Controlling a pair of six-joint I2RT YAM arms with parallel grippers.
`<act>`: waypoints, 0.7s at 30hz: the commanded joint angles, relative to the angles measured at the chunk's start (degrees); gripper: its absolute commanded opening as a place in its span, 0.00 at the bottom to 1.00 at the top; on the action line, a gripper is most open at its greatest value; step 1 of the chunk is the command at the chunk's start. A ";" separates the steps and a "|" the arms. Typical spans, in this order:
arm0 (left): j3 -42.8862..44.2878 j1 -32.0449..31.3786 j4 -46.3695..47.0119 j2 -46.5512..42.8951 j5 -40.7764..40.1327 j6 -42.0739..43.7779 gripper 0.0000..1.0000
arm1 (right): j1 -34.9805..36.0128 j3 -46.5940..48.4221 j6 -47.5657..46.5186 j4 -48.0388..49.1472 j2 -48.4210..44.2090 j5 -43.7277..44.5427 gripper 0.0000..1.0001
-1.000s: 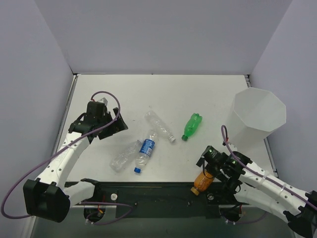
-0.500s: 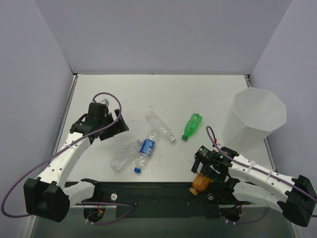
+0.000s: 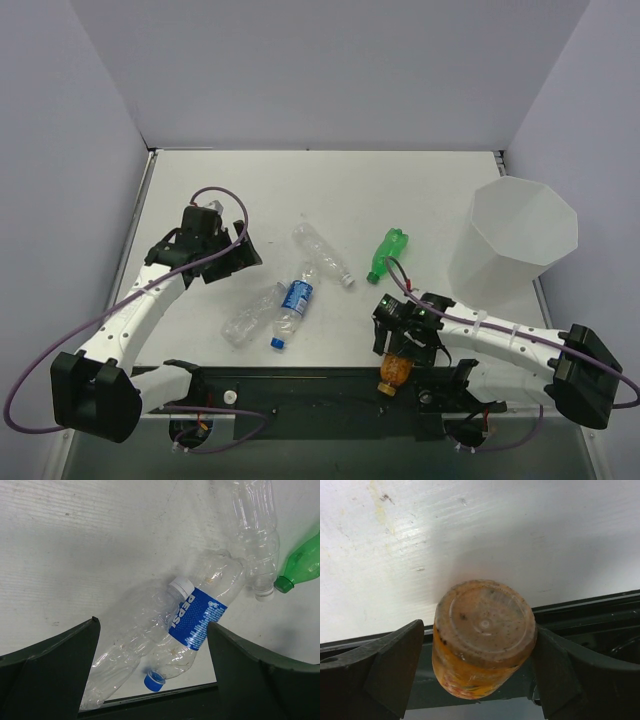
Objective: Put the plastic bottles in the bin
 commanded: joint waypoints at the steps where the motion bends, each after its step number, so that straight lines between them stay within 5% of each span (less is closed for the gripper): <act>1: -0.06 -0.31 2.66 -0.03 -0.31 -0.13 0.99 | 0.61 1.92 -0.65 0.67 0.77 2.22 0.67; 3: -0.15 -0.31 2.66 -0.03 -0.31 -0.22 0.99 | 0.62 2.45 -1.00 1.20 0.59 3.37 0.51; 8: 0.20 -0.31 3.19 -0.03 0.13 -1.01 0.99 | -1.66 7.27 -5.56 0.85 3.66 4.43 0.38; 13: 1.78 -0.31 3.10 0.58 0.04 -1.63 0.99 | -7.55 20.09 -14.61 -2.31 5.16 8.10 0.37; 21: 1.52 -0.31 3.02 -1.08 -0.84 -3.56 0.99 | -20.54 57.07 -28.77 -6.53 10.87 18.75 0.38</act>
